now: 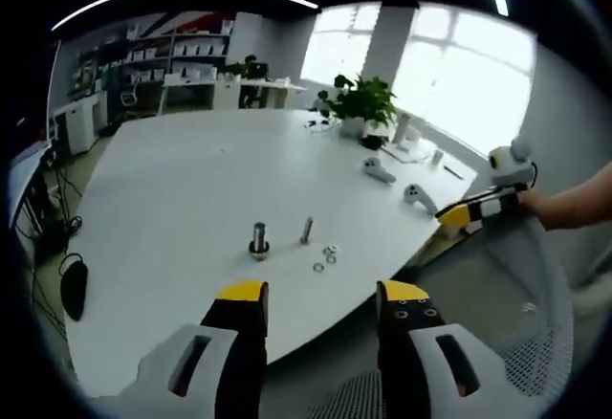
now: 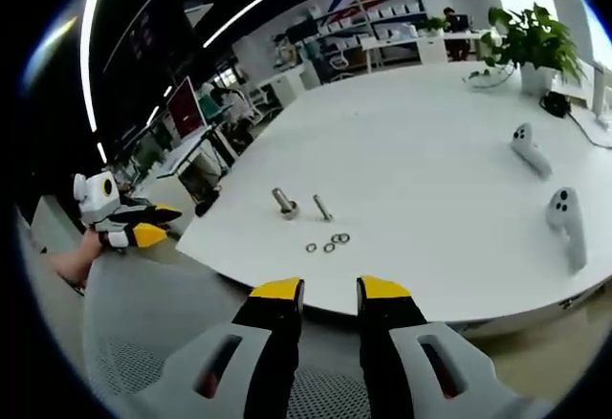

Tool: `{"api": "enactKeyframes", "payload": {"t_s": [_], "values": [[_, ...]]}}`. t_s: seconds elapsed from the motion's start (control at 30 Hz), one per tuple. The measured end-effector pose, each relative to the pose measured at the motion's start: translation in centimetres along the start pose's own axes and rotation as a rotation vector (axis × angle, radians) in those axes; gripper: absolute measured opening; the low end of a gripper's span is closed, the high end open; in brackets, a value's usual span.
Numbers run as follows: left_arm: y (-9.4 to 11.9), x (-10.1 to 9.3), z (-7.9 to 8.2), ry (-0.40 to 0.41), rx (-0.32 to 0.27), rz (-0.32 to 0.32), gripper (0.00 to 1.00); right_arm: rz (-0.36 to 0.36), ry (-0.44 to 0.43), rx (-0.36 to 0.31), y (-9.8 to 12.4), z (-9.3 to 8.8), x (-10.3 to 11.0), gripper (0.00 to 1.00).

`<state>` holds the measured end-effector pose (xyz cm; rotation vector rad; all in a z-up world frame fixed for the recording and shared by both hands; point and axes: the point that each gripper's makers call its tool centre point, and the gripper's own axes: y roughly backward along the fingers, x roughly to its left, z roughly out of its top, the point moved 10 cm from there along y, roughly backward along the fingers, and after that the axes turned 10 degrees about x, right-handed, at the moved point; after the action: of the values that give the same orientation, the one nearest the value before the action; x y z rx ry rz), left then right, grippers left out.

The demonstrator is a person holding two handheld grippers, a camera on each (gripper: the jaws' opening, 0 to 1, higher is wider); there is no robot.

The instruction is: Place the washer onto the threaded stud by aligning its center hole with the stud, sliding it down to the base, and recovering from edge contact or off-axis alignment until the washer reaches the visible bottom stop.

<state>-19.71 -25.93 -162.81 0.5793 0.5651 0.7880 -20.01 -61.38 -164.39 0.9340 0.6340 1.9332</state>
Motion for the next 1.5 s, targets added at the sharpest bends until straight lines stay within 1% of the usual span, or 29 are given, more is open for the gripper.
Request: {"api": "enactKeyframes", "payload": {"t_s": [0.03, 0.13, 0.4, 0.53, 0.63, 0.67, 0.87, 1.0, 1.07, 1.23, 1.27, 1.33, 1.43, 1.5], "values": [[-0.09, -0.02, -0.05, 0.001, 0.011, -0.003, 0.42, 0.001, 0.001, -0.002, -0.01, 0.00, -0.11, 0.25], [-0.07, 0.00, -0.03, -0.005, 0.015, -0.003, 0.39, 0.002, -0.001, -0.005, -0.01, 0.04, -0.09, 0.25], [-0.15, 0.01, -0.15, -0.004, 0.025, -0.002, 0.39, 0.011, 0.003, -0.016, 0.03, 0.16, 0.02, 0.25], [0.02, 0.08, 0.12, -0.018, 0.009, 0.003, 0.34, 0.018, 0.009, -0.009, -0.04, 0.22, 0.10, 0.25], [-0.06, -0.05, -0.07, -0.014, 0.016, -0.003, 0.35, 0.017, 0.014, -0.009, -0.02, 0.20, 0.05, 0.25], [-0.11, -0.09, -0.14, -0.020, 0.024, 0.000, 0.36, 0.015, 0.016, 0.000, -0.06, 0.10, 0.00, 0.25], [-0.05, 0.12, 0.08, -0.009, 0.012, 0.003, 0.37, 0.014, 0.020, 0.011, -0.20, 0.19, -0.05, 0.25], [-0.01, 0.09, 0.04, -0.010, 0.008, 0.003, 0.37, 0.020, 0.021, -0.011, -0.03, 0.20, -0.02, 0.25], [-0.02, 0.07, 0.09, -0.013, 0.007, 0.002, 0.38, 0.016, 0.006, -0.013, -0.02, 0.20, -0.12, 0.25], [0.18, 0.18, 0.09, -0.002, -0.009, 0.010, 0.39, 0.008, 0.006, 0.001, -0.11, 0.08, -0.09, 0.25], [0.15, 0.19, 0.04, -0.002, -0.008, 0.012, 0.39, 0.004, 0.009, 0.018, -0.18, -0.05, -0.09, 0.26], [0.15, 0.18, 0.03, -0.002, -0.005, 0.009, 0.39, -0.001, 0.031, 0.027, -0.24, 0.00, 0.07, 0.26], [0.25, 0.29, 0.11, -0.002, -0.016, 0.009, 0.39, -0.025, 0.044, 0.004, -0.06, 0.21, -0.09, 0.26], [0.27, 0.34, 0.16, -0.001, -0.022, 0.010, 0.39, -0.020, 0.032, -0.005, -0.05, 0.36, -0.21, 0.27]]}}
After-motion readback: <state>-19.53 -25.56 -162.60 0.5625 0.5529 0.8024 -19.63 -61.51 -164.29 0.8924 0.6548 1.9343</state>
